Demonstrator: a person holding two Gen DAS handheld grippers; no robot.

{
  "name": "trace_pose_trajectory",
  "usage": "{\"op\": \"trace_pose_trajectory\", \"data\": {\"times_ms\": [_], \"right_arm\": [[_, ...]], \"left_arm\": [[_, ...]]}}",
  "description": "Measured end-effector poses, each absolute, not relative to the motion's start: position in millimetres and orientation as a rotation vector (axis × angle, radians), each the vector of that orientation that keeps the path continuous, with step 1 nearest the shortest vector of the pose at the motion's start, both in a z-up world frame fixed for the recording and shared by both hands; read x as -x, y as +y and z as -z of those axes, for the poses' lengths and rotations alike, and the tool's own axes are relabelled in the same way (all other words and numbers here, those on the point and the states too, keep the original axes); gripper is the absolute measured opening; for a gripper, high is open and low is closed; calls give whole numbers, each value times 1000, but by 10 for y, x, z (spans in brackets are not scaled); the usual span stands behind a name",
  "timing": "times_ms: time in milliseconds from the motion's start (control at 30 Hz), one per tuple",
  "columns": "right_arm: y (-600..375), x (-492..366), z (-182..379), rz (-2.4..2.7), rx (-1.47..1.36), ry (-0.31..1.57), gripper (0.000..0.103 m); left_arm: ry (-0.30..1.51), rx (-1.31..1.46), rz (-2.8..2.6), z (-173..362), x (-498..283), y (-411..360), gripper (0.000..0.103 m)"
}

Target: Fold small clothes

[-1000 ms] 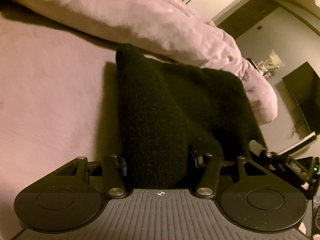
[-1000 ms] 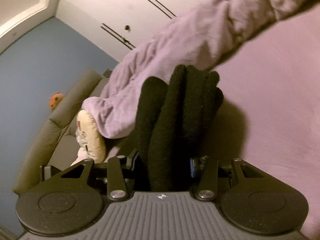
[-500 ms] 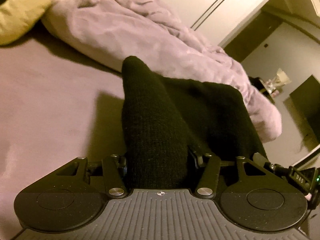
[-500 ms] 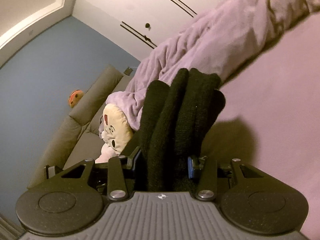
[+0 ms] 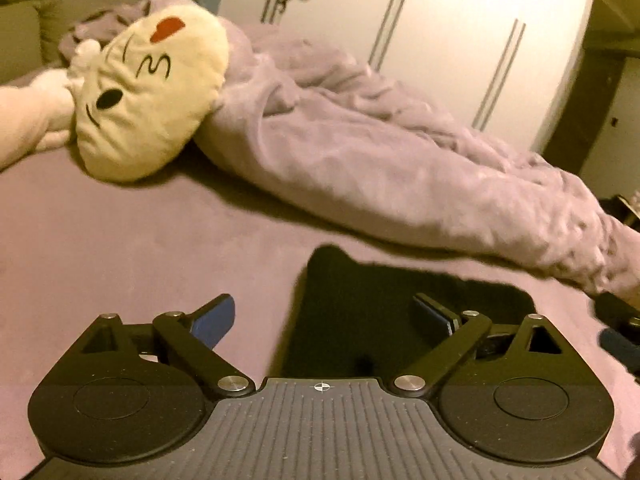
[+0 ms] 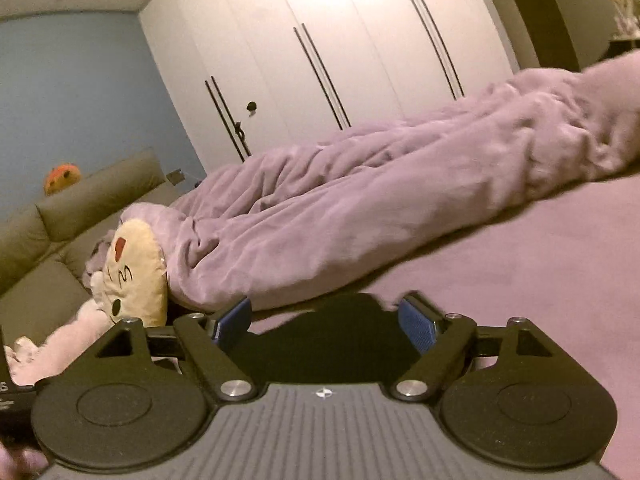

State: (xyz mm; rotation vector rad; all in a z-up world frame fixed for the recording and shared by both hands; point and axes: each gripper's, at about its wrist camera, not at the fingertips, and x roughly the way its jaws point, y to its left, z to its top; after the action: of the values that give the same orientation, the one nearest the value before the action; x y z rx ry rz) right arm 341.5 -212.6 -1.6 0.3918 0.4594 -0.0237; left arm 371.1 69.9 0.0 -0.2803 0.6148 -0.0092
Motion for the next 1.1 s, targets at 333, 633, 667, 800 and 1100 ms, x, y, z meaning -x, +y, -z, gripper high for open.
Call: {"op": "trace_pose_trajectory", "data": {"times_ms": [333,633,667,800,1100], "right_arm": [[-1959,-3648,636,272,-144,451,84],[-1961,-3839,833,317,-138,551,85],[-1944,-3815,805,311,-136,553,86],[-1836,-3554,534,261,-115,523,89],[-1530,-2924,695,297,213,558,98]], "left_arm": [[601,202,-38,568,-3819,318,100],[630,128,-86,687,-3932,195,103],[643,120,-80,638,-3920,200,103],[704,155,-4,405,-3613,372,102],[697,228,-2,317,-2770,550,102]]}}
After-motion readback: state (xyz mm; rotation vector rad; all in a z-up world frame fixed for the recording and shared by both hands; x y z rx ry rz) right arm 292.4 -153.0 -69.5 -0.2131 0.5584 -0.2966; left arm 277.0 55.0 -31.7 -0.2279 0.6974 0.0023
